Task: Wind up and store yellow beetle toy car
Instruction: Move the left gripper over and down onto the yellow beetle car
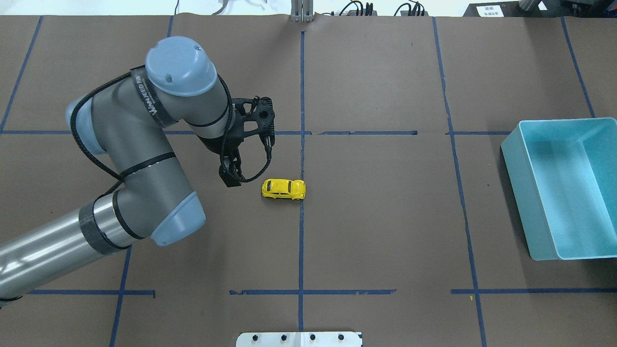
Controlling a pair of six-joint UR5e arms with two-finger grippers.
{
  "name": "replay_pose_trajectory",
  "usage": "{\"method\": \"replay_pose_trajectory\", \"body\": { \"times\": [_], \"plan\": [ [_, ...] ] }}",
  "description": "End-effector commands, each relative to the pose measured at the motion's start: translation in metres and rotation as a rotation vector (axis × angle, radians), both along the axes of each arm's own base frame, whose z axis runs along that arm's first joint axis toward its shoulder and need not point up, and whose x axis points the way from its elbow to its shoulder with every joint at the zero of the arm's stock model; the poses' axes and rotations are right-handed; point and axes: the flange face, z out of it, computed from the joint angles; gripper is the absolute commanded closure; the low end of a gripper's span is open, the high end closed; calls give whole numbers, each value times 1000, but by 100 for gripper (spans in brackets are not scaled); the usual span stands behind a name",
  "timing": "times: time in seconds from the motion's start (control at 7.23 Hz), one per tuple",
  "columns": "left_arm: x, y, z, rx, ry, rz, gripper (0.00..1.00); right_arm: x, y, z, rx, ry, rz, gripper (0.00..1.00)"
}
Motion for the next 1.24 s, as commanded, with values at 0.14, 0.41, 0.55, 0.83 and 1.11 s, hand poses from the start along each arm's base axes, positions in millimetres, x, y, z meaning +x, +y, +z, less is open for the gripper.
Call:
{"method": "replay_pose_trajectory", "body": {
  "times": [0.14, 0.41, 0.55, 0.83, 1.11],
  "plan": [
    [61, 2, -7, -1, 14, 30, 0, 0, 0, 0, -1, 0, 0, 0],
    [92, 11, 0, 5, 39, 8, 0, 0, 0, 1, -2, 2, 0, 0],
    [97, 15, 1, 9, 37, 13, 1, 0, 0, 0, -1, 0, 0, 0],
    [105, 17, 7, 14, 32, 14, 1, 0, 0, 1, -2, 2, 0, 0],
    [109, 14, 11, 20, 36, 9, 1, 0, 1, 2, -3, 2, 0, 0]
  ]
}}
